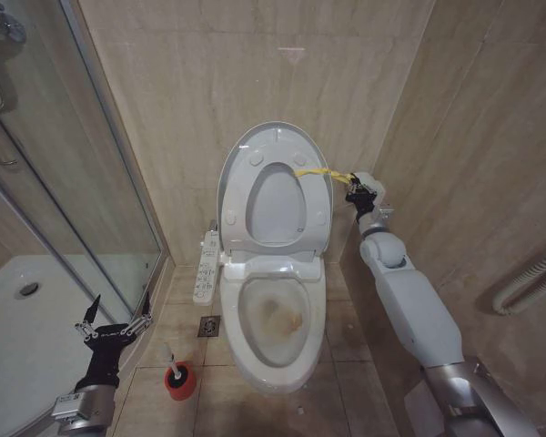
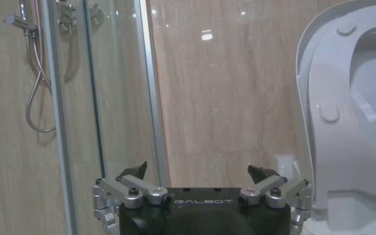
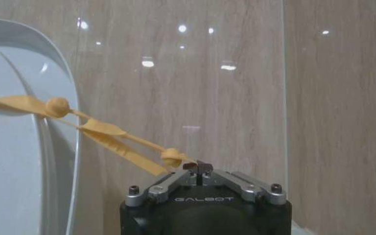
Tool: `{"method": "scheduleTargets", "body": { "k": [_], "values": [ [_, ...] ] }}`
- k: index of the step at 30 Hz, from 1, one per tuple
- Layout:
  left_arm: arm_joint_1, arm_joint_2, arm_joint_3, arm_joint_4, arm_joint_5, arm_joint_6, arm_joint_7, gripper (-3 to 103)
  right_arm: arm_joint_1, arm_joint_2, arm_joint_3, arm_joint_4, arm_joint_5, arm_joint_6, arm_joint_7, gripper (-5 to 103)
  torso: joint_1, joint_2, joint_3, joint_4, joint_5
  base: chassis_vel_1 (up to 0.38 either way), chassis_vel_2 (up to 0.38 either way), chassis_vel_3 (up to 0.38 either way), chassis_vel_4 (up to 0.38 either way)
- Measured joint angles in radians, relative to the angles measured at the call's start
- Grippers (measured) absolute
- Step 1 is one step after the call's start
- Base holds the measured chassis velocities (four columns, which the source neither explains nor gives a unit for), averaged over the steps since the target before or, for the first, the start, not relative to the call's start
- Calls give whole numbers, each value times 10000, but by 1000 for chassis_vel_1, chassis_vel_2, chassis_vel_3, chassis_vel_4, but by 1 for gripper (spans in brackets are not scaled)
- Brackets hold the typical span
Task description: Open the toilet lid, clean the toilet bowl with a toilet brush, close the toilet lid, and flush.
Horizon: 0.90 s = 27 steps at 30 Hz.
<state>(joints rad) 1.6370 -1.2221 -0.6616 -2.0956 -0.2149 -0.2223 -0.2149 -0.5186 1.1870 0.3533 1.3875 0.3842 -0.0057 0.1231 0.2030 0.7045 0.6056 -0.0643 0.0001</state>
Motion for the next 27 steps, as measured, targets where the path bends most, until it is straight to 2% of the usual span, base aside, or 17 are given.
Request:
{"method": "scheduleTargets", "body": {
  "k": [7,8,14,15,22,23,27],
  "values": [
    [0,0,0,0,0,0,0,100,-174,-94,87,260,27,-30,-7,1,0,0,0,-1,1,0,0,0,0],
    [0,0,0,0,0,0,0,100,-194,-109,94,290,27,-33,-6,15,0,0,0,-2,1,0,0,0,0],
    [0,0,0,0,0,0,0,100,-376,-131,108,625,27,-52,12,15,1,-1,0,-5,2,0,0,0,0],
    [0,0,0,0,0,0,0,100,-406,-129,102,679,26,-53,15,42,1,-1,0,-5,2,0,0,0,0],
    [0,0,0,-1,0,0,1,100,-605,-107,-17,1011,-9,-36,6,42,1,-1,-1,2,0,0,0,0,0],
    [0,0,0,0,0,0,0,100,-616,-100,-28,1029,-14,-35,6,69,1,-1,-1,2,0,0,0,0,0],
    [0,0,0,0,0,0,0,100,-693,-41,-80,1214,-61,-33,13,69,1,-1,-1,3,0,0,0,0,0]
  ]
}}
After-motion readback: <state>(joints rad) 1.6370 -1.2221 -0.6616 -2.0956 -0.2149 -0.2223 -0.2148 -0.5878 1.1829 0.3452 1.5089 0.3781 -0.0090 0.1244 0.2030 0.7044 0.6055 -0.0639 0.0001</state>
